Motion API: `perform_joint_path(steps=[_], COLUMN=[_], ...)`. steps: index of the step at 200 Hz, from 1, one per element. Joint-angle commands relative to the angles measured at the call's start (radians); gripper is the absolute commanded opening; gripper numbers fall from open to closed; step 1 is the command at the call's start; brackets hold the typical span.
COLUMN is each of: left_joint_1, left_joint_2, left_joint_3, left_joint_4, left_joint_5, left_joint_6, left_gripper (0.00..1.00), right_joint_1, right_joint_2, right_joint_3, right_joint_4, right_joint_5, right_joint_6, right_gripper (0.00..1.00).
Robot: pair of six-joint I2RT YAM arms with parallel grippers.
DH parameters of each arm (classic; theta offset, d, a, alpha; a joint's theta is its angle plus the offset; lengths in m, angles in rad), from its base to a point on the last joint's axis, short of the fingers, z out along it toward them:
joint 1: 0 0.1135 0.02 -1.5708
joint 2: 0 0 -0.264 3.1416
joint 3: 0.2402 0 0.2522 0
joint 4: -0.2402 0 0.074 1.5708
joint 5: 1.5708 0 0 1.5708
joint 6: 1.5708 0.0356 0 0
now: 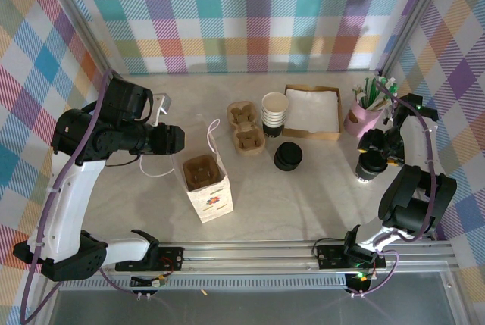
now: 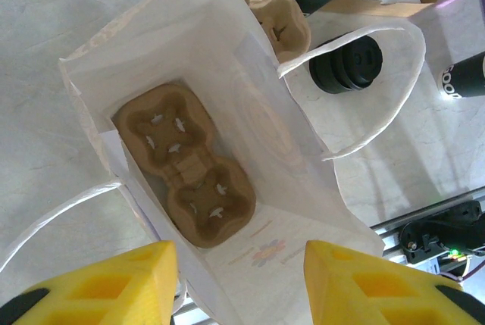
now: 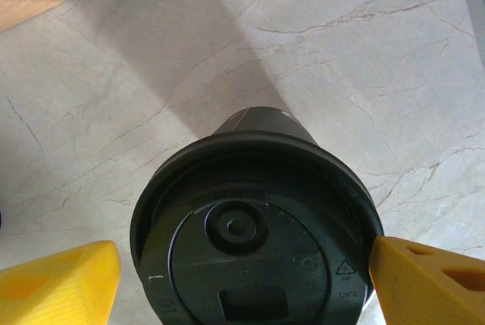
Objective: Pack the takeout coffee
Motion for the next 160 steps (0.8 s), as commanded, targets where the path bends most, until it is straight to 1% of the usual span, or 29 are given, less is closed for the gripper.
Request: perform_joint_path(steps=[1,49,106,135,160], left_joint_1=[0.008,0.008,0.009,0.009,0.01], left_joint_2=[-0.008,-0.004,-0.002,-0.011,-0.019], left_joint_3=[0.027,0.035,0.048,0.046,0.04], left_joint_4=[-0.039,-0.045,-0.06,-0.056,-0.041], left_joint_5=[0.001,-0.005,-0.021,-0.036,-0.041], left_joint_6=[0.023,0.022,0.021,0.021,0.027], left_gripper=[0.47,0.47,0.46,0.46,0.46], right_joint_1=[-0.007,-0.007,-0.005,-0.002,0.047], right_joint_2=[-0.011,-0.018,-0.016,-0.048,-0.096], right_joint_3=[-0.019,-0.067,-0.074,-0.08,-0.087], right_joint_4=[-0.003,0.008,0.017,-0.008,-0.028], right_joint_5=[0.01,0.008,-0.012,-0.022,-0.027], right_joint_6=[-0.001,-0.006,-0.011,0.003,0.018], right_gripper=[0.83,0.81,0.7,0.67,0.65])
